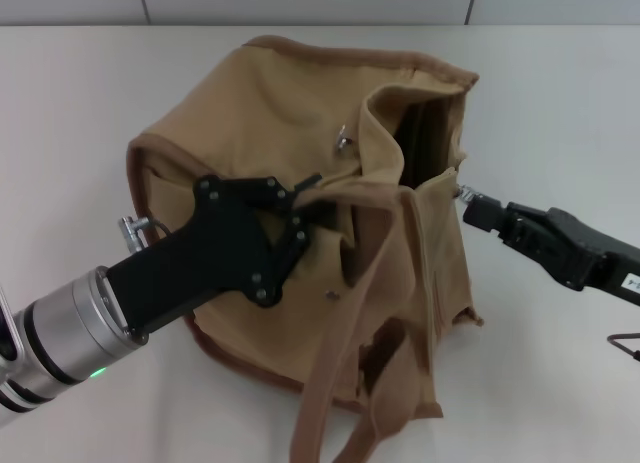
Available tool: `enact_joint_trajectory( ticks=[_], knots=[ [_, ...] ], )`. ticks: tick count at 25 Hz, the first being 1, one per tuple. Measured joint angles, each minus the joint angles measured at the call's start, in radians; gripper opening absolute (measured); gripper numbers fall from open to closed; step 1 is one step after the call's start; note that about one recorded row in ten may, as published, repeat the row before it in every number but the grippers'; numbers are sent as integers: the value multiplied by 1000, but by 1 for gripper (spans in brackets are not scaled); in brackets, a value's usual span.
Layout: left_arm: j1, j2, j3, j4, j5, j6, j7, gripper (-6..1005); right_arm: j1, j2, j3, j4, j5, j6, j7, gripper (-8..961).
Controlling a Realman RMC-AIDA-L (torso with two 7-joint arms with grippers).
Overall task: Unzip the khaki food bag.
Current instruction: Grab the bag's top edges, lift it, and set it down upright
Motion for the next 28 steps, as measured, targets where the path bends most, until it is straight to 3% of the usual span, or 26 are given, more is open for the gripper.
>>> enact_joint_trajectory(
  ticks=[6,23,28],
  knots=[
    [9,-1,-42,-30,0,-5,35,101,3,16,-26,6,-9,55,1,32],
    [44,-2,-169,-74,0,25,51,106,-6,20,-58,15,-18,136,-12,66],
    [69,-2,-259,-86,0,76,51,107,-8,20,-63,18,-20,165,-15,77]
  ],
)
